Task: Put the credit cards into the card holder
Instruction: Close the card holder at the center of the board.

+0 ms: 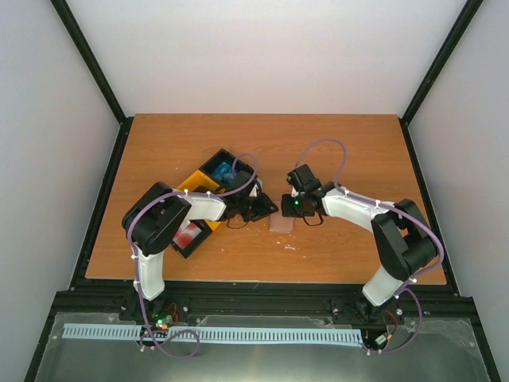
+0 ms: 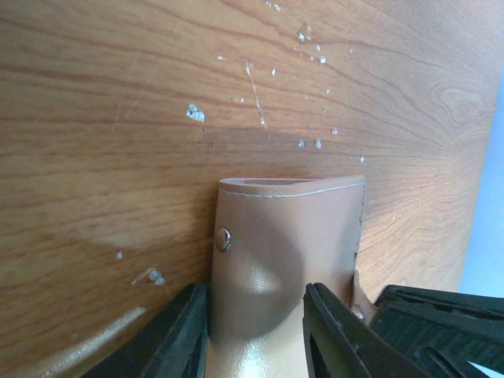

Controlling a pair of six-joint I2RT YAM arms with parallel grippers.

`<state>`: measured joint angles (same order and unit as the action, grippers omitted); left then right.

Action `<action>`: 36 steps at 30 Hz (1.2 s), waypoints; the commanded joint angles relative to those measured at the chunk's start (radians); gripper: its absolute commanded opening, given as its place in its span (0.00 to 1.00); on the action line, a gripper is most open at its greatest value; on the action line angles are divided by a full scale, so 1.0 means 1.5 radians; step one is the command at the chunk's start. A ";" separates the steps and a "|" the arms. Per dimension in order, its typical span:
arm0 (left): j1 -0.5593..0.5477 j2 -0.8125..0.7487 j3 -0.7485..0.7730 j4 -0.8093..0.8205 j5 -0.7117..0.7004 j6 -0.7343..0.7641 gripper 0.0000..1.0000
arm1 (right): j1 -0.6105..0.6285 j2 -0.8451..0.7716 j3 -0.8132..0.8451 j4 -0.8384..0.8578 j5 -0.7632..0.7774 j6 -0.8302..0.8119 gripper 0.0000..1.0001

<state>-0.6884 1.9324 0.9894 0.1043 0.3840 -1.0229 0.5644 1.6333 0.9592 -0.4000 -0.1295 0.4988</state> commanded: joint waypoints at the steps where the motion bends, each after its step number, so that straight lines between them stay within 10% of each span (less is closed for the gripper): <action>1: -0.013 0.036 -0.042 -0.125 -0.040 0.001 0.34 | -0.004 0.023 -0.008 0.027 -0.015 0.007 0.03; 36: -0.018 0.056 -0.039 -0.119 -0.037 -0.001 0.32 | -0.004 0.000 -0.041 0.068 -0.016 0.033 0.03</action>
<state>-0.6922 1.9320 0.9829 0.1097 0.3729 -1.0229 0.5617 1.6634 0.9115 -0.3161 -0.1680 0.5400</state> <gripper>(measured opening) 0.318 0.029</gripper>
